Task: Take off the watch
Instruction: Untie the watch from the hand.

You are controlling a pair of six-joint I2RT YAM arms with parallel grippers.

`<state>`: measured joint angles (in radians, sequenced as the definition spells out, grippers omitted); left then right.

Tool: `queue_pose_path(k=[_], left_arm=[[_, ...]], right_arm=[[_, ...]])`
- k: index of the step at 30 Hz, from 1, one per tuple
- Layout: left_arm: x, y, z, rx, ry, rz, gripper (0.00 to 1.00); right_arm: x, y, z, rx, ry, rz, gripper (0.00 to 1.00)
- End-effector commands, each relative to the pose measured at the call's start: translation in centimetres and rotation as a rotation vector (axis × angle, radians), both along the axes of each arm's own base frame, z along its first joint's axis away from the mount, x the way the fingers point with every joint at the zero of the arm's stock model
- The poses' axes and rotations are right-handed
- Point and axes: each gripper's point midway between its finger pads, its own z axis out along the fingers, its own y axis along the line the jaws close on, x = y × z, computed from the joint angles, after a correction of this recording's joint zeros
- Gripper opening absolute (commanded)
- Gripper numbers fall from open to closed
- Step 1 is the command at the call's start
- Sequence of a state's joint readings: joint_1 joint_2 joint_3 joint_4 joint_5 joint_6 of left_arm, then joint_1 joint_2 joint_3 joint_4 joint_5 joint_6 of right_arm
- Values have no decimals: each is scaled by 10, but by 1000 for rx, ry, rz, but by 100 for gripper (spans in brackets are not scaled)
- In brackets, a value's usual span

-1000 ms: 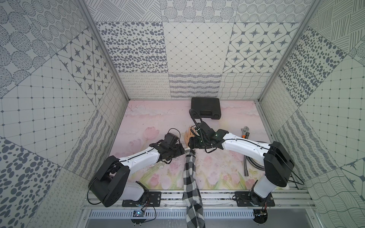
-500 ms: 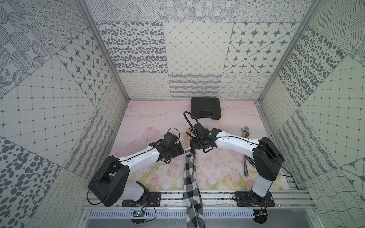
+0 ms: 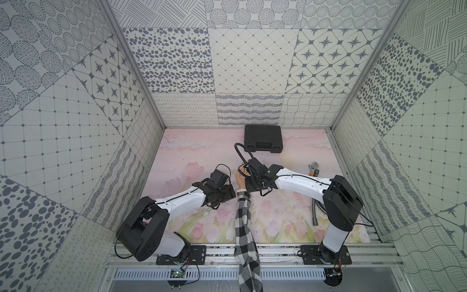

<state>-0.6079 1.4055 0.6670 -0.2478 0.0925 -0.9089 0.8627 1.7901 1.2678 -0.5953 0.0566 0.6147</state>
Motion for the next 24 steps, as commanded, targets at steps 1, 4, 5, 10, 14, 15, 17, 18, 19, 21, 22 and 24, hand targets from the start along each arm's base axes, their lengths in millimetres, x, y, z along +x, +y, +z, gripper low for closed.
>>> queue_pose_path(k=[1, 4, 5, 10, 14, 15, 17, 18, 19, 21, 22, 24], left_arm=[[7, -9, 7, -44, -5, -1, 85], [11, -15, 12, -66, -12, -10, 85], [13, -17, 14, -71, -16, -13, 85], [19, -27, 18, -100, -21, -27, 85], [22, -34, 17, -117, -15, -33, 85], [23, -36, 17, -120, -14, -34, 85], [25, -38, 16, -122, -11, -37, 85], [25, -40, 15, -125, -8, -40, 85], [26, -41, 15, -128, -9, -41, 85], [27, -43, 15, -132, -10, -43, 85], [27, -45, 14, -134, -9, -44, 85], [28, -47, 16, -143, -12, -47, 85]], right_arm=[[2, 4, 2, 16, -11, 4, 0], [2, 7, 9, 39, -19, 5, 0], [2, 7, 12, 49, -21, 3, 0], [3, 11, 25, 97, -26, -6, 0], [4, 12, 31, 125, -24, -14, 0], [4, 13, 33, 132, -26, -13, 0], [5, 13, 37, 147, -26, -18, 0], [5, 13, 38, 155, -25, -18, 0], [5, 14, 40, 164, -23, -21, 0], [6, 14, 43, 173, -24, -22, 0], [5, 14, 43, 174, -22, -22, 0], [6, 14, 43, 181, -17, -25, 0]])
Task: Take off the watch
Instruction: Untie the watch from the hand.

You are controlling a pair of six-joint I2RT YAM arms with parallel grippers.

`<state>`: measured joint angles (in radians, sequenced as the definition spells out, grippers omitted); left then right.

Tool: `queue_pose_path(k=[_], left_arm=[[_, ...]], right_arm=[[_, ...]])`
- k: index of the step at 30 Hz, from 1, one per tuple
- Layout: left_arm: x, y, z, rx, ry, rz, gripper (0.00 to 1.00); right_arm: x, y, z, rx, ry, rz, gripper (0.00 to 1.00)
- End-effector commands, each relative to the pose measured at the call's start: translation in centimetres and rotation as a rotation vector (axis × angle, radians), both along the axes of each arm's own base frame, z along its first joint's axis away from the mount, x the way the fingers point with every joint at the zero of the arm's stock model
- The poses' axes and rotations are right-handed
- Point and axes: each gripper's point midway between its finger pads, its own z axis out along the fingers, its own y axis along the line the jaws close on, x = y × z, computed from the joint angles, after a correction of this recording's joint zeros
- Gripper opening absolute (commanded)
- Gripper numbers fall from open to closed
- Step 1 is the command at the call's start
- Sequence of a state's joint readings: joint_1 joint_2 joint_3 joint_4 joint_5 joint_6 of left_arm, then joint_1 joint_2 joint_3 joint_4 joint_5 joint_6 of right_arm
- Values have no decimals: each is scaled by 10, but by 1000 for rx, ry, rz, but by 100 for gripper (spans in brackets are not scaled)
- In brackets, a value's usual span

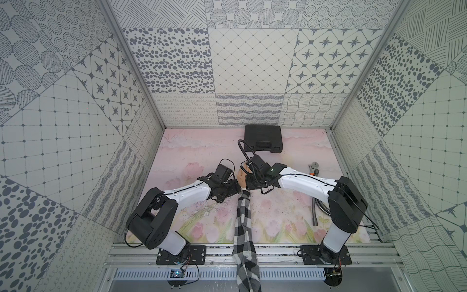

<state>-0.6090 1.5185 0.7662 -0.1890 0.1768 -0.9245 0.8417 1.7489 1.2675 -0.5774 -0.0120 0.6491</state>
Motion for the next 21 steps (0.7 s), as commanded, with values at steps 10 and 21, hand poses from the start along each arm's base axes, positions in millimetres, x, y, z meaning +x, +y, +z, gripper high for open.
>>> queue_pose_path(k=[10, 21], left_arm=[[11, -17, 27, -100, -94, 2, 85], [9, -29, 16, -126, -64, -20, 85]], right_arm=[[4, 7, 23, 94, -31, -12, 0], [4, 6, 21, 99, -25, -18, 0]])
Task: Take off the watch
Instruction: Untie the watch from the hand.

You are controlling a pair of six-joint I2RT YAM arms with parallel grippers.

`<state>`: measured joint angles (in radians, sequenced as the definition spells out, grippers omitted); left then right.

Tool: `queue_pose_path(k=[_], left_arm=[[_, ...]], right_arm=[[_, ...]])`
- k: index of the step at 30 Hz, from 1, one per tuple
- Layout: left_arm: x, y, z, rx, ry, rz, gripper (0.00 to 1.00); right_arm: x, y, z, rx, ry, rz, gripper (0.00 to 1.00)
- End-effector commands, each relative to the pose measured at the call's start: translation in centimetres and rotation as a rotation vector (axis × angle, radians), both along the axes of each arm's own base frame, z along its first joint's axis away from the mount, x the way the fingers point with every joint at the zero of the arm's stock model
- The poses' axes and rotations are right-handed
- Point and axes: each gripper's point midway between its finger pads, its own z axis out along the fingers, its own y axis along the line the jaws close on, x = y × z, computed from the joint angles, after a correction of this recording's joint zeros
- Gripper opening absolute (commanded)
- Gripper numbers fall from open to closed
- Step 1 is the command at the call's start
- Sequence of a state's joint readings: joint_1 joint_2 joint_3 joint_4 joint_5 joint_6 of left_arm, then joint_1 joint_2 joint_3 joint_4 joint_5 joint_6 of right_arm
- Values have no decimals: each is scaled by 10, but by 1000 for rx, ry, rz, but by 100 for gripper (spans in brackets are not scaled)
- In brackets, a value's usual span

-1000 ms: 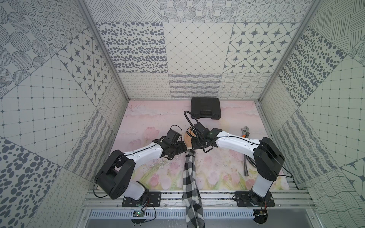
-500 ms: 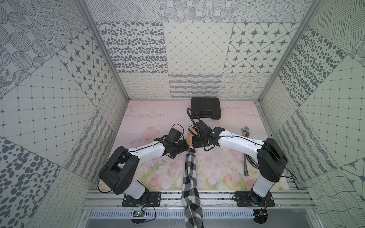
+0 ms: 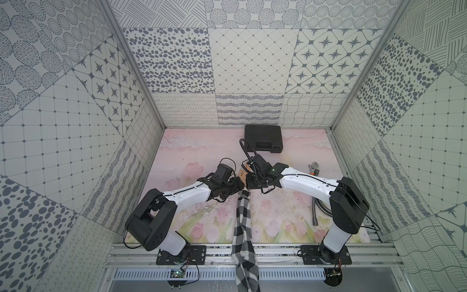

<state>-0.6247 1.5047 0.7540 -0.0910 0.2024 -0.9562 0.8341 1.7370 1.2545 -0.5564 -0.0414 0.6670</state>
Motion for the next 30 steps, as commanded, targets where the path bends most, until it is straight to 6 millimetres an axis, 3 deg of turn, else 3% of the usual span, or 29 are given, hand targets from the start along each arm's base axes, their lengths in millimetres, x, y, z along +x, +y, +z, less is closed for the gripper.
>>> queue_pose_path(k=[1, 17, 23, 30], left_arm=[[2, -12, 1, -40, -9, -17, 85], [-8, -17, -15, -12, 27, -45, 84], [-23, 0, -36, 59, 81, -37, 67], [-38, 14, -59, 113, 136, -36, 62]], right_arm=[[4, 4, 19, 62, -38, -11, 0], [5, 2, 17, 68, -32, -18, 0], [7, -9, 9, 94, 0, -54, 0], [7, -28, -3, 89, 27, -87, 0]])
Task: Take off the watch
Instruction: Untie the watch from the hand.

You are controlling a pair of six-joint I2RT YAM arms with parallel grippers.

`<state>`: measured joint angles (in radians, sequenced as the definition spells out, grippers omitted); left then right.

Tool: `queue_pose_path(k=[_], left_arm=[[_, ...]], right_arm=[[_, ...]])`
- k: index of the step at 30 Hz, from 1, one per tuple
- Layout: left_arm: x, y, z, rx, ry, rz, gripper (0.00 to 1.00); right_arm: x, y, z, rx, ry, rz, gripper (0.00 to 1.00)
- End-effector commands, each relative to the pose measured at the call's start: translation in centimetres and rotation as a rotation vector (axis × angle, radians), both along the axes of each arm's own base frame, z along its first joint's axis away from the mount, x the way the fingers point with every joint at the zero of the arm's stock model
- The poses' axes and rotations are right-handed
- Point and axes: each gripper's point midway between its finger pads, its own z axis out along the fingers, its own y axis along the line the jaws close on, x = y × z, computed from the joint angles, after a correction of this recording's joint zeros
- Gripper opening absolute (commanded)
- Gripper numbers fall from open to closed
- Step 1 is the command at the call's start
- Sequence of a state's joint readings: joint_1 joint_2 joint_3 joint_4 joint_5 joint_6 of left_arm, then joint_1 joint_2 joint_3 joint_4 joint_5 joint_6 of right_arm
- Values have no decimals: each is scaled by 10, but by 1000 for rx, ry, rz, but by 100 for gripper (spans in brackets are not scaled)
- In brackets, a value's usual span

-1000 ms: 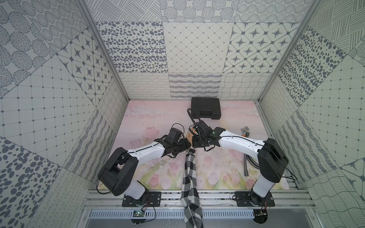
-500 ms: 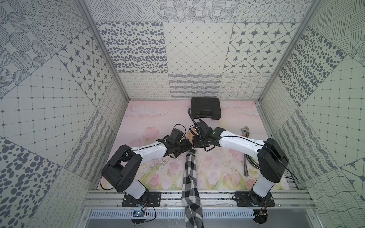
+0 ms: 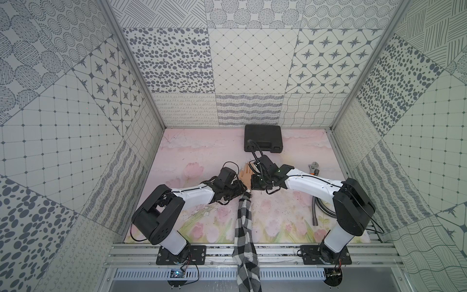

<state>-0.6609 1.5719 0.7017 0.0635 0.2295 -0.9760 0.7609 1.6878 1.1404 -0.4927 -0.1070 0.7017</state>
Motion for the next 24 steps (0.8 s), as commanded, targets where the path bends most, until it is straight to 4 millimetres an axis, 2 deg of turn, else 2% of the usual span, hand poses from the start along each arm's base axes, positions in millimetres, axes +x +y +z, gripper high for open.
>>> queue_pose_path(k=[1, 3, 9, 16, 19, 24], left_arm=[[-34, 33, -43, 164, 144, -1, 62], [-36, 34, -48, 170, 152, 0, 62], [-39, 35, -58, 174, 169, 0, 61], [-42, 37, -67, 179, 184, 3, 61], [-42, 38, -67, 180, 187, 3, 60], [-38, 36, -58, 181, 163, -5, 62]], right_arm=[[4, -5, 8, 33, -26, -23, 0], [1, -10, 1, 22, -15, -26, 0], [-12, -27, -35, -42, 44, -36, 0], [-21, -28, -72, -80, 118, -23, 0], [-19, -24, -72, -65, 121, -18, 0], [-13, -18, -49, -30, 83, -11, 0]])
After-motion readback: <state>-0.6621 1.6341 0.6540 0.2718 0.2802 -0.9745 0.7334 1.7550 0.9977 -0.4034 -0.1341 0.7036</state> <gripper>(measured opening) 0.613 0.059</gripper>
